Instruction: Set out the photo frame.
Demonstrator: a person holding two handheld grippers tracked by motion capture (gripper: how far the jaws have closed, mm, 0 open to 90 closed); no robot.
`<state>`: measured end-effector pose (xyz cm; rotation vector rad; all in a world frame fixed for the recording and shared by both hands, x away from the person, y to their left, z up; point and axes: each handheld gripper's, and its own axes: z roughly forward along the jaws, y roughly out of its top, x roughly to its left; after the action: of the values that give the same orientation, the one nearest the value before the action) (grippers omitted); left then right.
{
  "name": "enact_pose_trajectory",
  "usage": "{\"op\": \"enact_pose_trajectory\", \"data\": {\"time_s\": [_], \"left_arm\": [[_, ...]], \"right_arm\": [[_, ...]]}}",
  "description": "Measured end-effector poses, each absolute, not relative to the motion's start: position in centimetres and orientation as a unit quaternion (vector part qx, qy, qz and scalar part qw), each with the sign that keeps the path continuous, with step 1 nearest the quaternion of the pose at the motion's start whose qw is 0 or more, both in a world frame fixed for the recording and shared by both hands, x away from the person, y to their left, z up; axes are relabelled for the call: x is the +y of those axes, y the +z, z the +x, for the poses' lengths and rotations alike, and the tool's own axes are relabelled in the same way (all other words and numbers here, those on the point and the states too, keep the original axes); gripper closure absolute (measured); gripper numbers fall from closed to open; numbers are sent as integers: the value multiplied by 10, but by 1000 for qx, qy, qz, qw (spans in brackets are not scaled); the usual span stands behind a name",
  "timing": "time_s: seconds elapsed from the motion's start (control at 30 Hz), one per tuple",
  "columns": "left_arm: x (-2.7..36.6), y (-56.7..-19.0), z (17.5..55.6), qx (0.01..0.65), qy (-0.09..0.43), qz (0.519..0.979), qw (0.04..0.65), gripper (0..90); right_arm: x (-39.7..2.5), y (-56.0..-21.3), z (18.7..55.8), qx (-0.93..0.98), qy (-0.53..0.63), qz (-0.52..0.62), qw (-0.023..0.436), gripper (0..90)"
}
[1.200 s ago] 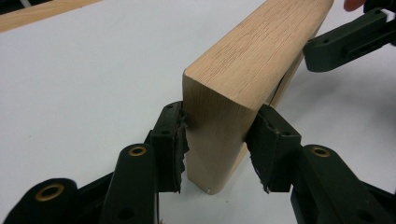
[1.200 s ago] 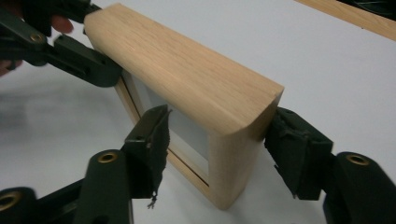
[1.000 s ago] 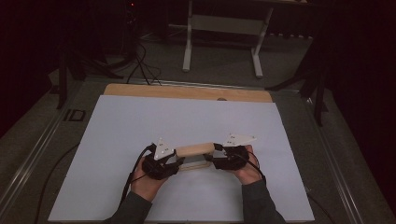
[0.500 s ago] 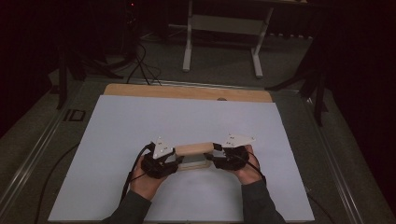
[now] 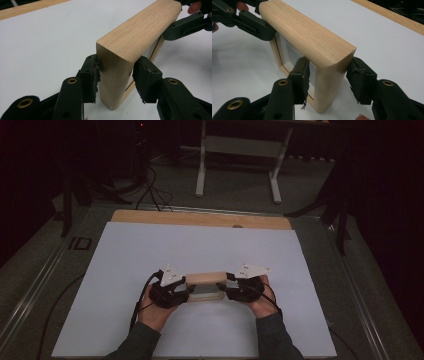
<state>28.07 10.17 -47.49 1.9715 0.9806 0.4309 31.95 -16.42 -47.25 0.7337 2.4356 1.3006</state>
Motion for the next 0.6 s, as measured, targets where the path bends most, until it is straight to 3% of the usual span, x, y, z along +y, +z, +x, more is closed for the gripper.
{"op": "enact_pose_trajectory", "data": {"time_s": [0.6], "left_arm": [[109, -474, 296, 406, 161, 786, 437, 545]], "right_arm": [[-155, -473, 328, 836, 457, 269, 146, 527]]}}
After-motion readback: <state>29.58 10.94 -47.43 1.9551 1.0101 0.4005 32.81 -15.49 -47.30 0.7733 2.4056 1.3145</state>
